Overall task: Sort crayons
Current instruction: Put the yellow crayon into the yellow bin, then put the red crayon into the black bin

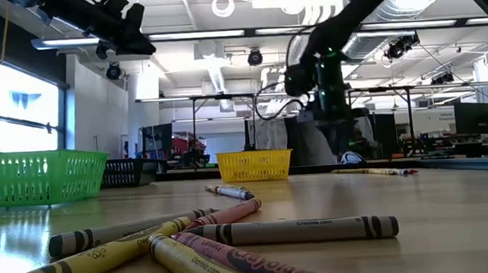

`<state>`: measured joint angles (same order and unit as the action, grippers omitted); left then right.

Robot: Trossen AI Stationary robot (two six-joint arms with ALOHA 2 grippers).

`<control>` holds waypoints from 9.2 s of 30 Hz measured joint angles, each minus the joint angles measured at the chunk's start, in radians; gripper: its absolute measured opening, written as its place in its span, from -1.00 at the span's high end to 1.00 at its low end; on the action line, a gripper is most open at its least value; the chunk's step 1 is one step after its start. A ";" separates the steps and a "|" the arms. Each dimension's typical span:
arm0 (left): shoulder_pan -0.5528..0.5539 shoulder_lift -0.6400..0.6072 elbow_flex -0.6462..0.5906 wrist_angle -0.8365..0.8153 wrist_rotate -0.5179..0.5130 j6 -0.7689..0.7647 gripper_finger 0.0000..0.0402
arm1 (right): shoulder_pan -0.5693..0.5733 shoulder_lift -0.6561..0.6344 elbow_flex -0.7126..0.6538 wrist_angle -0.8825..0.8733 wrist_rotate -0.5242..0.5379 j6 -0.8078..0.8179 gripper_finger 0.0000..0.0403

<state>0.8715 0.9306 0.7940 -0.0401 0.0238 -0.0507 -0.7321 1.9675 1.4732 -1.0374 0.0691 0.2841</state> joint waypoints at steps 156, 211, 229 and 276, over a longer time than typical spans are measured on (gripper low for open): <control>-0.028 0.000 0.000 0.143 0.072 -0.200 0.76 | 1.244 -0.693 -0.880 0.538 -0.364 0.728 0.53; -0.233 0.000 0.000 0.053 0.149 -0.262 0.76 | 1.452 -0.454 -0.813 0.669 -0.147 0.818 0.36; -0.246 0.000 0.000 0.051 0.149 -0.262 0.76 | 1.452 -0.337 -0.739 0.688 -0.184 0.815 0.36; -0.246 0.000 0.000 0.028 0.150 -0.261 0.76 | 1.331 -0.325 -0.638 0.344 -0.164 0.997 0.36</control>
<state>0.6258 0.9306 0.7940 -0.0117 0.1738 -0.3112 0.5988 1.6428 0.8352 -0.6931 -0.0952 1.2808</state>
